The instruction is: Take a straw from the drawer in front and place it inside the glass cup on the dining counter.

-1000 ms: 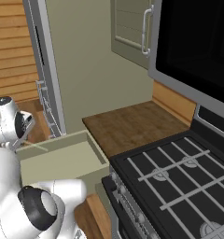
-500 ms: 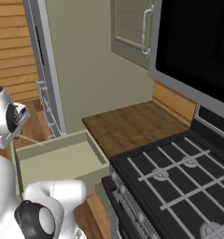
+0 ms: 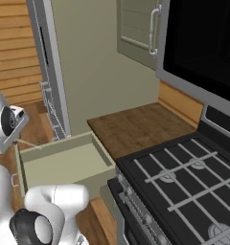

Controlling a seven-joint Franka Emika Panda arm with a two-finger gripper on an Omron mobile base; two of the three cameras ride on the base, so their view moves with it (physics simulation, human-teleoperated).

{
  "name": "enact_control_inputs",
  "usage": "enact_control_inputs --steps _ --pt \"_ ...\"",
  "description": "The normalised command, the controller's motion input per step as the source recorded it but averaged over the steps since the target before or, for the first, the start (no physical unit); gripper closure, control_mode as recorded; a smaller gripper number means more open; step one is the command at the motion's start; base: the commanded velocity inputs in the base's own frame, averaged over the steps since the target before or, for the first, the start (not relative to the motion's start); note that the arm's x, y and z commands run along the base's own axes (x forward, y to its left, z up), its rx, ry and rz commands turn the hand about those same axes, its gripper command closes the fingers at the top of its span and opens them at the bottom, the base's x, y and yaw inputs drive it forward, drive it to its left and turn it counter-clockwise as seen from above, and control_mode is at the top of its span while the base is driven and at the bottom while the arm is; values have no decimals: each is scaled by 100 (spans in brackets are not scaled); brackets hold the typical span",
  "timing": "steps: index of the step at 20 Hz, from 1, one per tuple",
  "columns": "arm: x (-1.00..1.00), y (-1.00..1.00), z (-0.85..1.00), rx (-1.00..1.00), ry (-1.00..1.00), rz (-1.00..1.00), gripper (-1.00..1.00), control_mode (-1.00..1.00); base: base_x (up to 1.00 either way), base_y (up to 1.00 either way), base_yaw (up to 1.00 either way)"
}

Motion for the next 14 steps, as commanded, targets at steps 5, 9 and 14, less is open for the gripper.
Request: enact_control_inputs --steps 5,9,14 --pt "0 0 0 0 0 0 100 100 -89 58 13" --pt "0 0 0 0 0 0 100 100 -41 82 19" --pt "0 0 0 0 0 0 100 100 18 64 7"
